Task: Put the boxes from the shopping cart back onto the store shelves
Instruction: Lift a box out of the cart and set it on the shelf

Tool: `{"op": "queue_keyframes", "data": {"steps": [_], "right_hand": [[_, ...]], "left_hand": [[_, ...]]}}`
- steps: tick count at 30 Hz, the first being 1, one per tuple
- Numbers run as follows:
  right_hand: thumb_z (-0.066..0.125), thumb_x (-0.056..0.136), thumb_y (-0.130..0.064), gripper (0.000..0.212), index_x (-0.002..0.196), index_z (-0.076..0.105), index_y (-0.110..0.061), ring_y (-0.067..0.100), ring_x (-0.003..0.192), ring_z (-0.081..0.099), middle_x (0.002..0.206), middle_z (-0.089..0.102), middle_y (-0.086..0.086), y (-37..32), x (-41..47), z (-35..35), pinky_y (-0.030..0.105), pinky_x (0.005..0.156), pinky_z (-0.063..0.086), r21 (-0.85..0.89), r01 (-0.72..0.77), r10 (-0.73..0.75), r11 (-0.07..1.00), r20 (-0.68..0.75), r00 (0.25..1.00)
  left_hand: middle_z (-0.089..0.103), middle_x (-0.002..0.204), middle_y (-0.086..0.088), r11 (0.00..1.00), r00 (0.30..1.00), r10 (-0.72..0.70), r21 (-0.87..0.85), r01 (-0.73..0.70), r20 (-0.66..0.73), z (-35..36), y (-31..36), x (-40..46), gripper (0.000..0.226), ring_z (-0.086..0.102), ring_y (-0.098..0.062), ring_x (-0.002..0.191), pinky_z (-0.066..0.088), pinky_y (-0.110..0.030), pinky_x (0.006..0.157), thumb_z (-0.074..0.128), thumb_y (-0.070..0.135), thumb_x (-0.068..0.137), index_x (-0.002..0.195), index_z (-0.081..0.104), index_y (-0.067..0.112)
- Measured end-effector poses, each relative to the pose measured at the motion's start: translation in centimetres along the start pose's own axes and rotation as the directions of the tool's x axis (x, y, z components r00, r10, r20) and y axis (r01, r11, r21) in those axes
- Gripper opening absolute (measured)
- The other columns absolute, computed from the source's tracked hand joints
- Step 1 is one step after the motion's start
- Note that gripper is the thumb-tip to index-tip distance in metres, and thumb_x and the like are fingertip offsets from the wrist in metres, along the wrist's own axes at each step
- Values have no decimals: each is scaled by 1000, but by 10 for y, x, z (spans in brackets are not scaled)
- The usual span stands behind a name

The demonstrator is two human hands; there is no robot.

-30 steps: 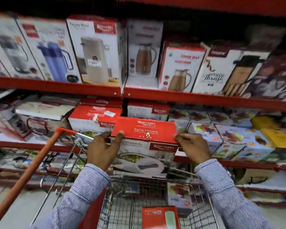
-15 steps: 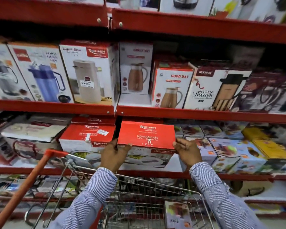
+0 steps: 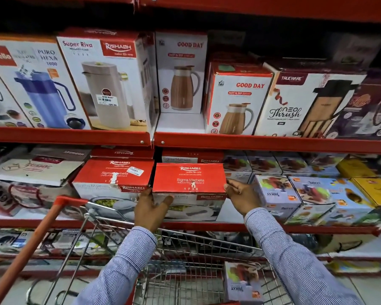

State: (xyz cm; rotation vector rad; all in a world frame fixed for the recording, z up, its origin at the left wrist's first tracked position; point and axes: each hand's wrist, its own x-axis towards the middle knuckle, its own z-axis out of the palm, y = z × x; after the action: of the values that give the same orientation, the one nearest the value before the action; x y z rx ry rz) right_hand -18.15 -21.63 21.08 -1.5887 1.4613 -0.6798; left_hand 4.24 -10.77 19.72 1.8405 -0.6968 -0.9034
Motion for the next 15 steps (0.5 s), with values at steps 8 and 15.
{"op": "queue_keyframes", "data": {"steps": [8,15], "right_hand": [[45,97,-27,40,136,50,-18,20,117,58,125,63,-2,-8,14,4,39,107,42,-15,61,-58,998,133,989],[49,97,-16,51,145,35,-12,20,135,43,142,49,4,10,1,-7,41,114,34,146,55,-82,988,182,980]], "left_hand": [[64,131,-10,999,999,21,51,-19,-43,10,16,-10,84,59,-36,121,46,-49,107,74,49,72,140,41,12],[51,150,-6,993,996,82,88,-78,-43,15,1,-24,93,54,-31,132,45,-52,110,72,44,76,153,25,21]]}}
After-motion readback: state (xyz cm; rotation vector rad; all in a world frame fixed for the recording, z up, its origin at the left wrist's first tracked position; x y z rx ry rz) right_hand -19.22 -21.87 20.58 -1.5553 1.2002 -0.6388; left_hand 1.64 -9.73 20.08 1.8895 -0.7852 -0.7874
